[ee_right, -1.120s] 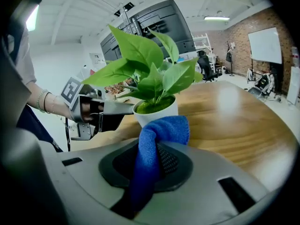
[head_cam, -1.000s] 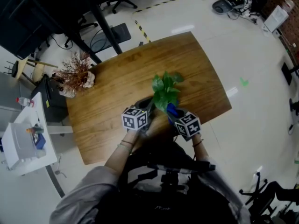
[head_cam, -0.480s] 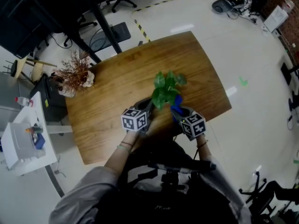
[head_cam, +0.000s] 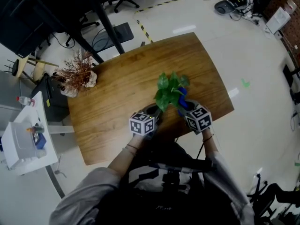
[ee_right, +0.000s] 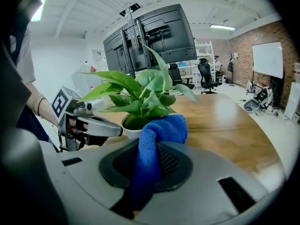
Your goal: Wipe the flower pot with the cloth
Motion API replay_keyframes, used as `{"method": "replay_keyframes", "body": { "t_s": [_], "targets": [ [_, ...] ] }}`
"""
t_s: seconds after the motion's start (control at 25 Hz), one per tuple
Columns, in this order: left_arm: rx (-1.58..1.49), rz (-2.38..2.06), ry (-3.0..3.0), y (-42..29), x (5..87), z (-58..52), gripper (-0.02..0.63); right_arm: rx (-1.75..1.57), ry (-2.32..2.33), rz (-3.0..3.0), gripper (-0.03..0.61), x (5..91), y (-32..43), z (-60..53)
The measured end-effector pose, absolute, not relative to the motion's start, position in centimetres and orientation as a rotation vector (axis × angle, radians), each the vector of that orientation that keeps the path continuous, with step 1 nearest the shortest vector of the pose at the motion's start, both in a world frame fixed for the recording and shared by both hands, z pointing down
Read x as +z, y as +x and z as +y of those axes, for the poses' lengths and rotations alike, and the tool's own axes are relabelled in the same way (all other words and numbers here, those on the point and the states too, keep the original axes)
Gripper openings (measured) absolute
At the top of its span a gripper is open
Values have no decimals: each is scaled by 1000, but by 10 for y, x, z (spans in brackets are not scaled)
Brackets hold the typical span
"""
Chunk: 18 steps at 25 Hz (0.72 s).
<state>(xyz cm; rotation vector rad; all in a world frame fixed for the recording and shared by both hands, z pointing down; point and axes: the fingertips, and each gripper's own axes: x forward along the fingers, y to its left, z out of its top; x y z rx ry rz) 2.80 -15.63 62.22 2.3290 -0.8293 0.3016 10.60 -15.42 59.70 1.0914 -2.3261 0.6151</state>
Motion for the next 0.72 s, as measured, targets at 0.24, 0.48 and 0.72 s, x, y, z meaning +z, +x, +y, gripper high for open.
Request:
{"method": "replay_keyframes", "body": {
  "t_s": [0.24, 0.48, 0.72],
  "targets": [
    [261, -884, 2321, 10, 617, -176, 5, 677, 1053, -2326, 60, 613, 84, -139],
    [241, -935, 2311, -4, 616, -199, 5, 710, 989, -2334, 60, 626, 55, -127],
    [213, -979, 2291, -15, 614, -218, 5, 745, 951, -2313, 60, 639, 38, -123]
  ]
}}
